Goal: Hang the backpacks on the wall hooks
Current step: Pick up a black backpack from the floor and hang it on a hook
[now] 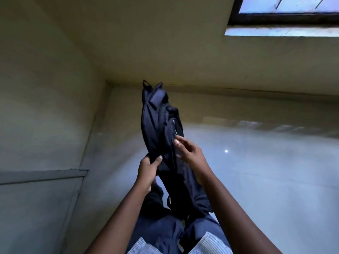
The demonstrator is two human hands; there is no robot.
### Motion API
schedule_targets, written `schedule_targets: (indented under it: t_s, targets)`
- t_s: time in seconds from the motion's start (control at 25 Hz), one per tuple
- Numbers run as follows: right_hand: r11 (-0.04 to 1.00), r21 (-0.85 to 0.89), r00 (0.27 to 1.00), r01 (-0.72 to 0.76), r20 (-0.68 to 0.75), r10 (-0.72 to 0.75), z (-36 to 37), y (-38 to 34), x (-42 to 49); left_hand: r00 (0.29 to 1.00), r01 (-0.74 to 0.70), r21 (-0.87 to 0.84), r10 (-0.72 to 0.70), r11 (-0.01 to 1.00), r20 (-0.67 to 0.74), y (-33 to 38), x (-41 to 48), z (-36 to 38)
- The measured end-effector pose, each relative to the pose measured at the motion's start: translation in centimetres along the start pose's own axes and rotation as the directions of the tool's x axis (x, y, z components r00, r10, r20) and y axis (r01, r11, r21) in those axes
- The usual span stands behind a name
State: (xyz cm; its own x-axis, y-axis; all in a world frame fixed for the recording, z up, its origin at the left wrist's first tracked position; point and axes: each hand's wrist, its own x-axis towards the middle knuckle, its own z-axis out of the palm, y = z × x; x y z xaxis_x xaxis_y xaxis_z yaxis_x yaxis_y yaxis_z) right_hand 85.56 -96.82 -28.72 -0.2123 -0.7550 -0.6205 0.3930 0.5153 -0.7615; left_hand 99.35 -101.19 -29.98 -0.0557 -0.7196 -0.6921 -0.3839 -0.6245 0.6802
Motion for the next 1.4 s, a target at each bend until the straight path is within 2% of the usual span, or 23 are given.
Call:
schedule_targets:
  t_s: [0.16,0.28,0.32,0.36,0.44,0.52,0.56,0.64,0.68,0.76,0.84,0.88,1.0,1.16,1.24,1.32,1.4]
  targets:
    - [0.972,-0.212,0.992,0.098,-0.058,-0.112,3.2,-5.7,-1.5,0.952,-0.300,0.266,0.305,0.916,0.021,4.4,-4.8,-1.2]
    - [0.953,-0.292,0.980,0.082,-0.151,-0.130,5.0,-8.0,-2.4,0.902,-0.420,0.382,0.426,0.823,0.074,6.4,-6.5,-2.8]
    - [0.953,-0.289,0.971,0.095,-0.184,-0.153,5.1,-8.1,-2.6,0.897,-0.435,0.392,0.429,0.811,0.110,6.8,-6.8,-3.3]
    - [0.948,-0.296,0.961,0.116,-0.209,-0.182,5.0,-8.2,-2.8,0.906,-0.422,0.344,0.397,0.839,0.145,7.1,-7.1,-3.8]
    - [0.926,-0.336,0.951,0.173,-0.187,-0.245,4.2,-7.8,-3.1,0.935,-0.319,0.064,0.303,0.946,0.185,7.9,-7.9,-4.7]
    - [0.905,-0.342,0.949,0.252,-0.097,-0.301,3.7,-7.5,-3.8,0.965,-0.172,-0.258,0.215,0.951,0.148,8.8,-8.3,-5.3]
    - [0.886,-0.351,0.943,0.302,-0.025,-0.331,3.7,-7.6,-4.3,0.976,-0.130,-0.346,0.182,0.929,0.121,9.4,-8.4,-5.6]
    - [0.817,-0.408,0.912,0.407,0.139,-0.385,4.6,-7.5,-5.4,0.973,-0.119,-0.370,0.182,0.921,0.141,11.0,-8.4,-5.7]
    - [0.755,-0.467,0.887,0.460,0.205,-0.414,5.1,-7.5,-6.1,0.963,-0.165,-0.357,0.229,0.919,0.145,11.8,-8.6,-5.3]
    - [0.671,-0.508,0.840,0.541,0.281,-0.464,5.9,-7.4,-7.1,0.955,-0.277,-0.348,0.297,0.896,0.004,12.8,-9.1,-4.6]
    - [0.762,-0.385,0.853,0.520,0.281,-0.440,6.0,-7.3,-7.4,0.944,-0.326,-0.380,0.272,0.866,-0.189,12.7,-9.1,-4.7]
    - [0.827,-0.311,0.879,0.469,0.255,-0.402,5.9,-7.4,-7.7,0.935,-0.346,-0.390,0.278,0.853,-0.220,12.2,-9.0,-5.1]
    - [0.917,-0.182,0.934,0.355,0.108,-0.340,4.4,-7.6,-8.3,0.929,-0.369,-0.328,0.338,0.870,-0.149,10.3,-9.4,-5.7]
    - [0.917,-0.053,0.919,0.395,0.027,-0.394,1.7,-9.0,-9.8,0.915,-0.403,-0.091,0.401,0.911,-0.041,8.5,-10.6,-6.1]
    - [0.900,-0.085,0.904,0.427,0.031,-0.426,0.6,-9.8,-10.4,0.906,-0.424,0.013,0.423,0.906,0.025,7.9,-10.6,-6.5]
    - [0.874,-0.148,0.885,0.464,0.030,-0.465,0.0,-10.4,-10.7,0.903,-0.426,0.042,0.423,0.904,0.068,7.5,-10.7,-6.8]
    - [0.859,-0.184,0.870,0.477,-0.039,-0.491,-0.3,-10.5,-10.3,0.901,-0.429,0.055,0.423,0.902,0.092,7.5,-10.9,-7.1]
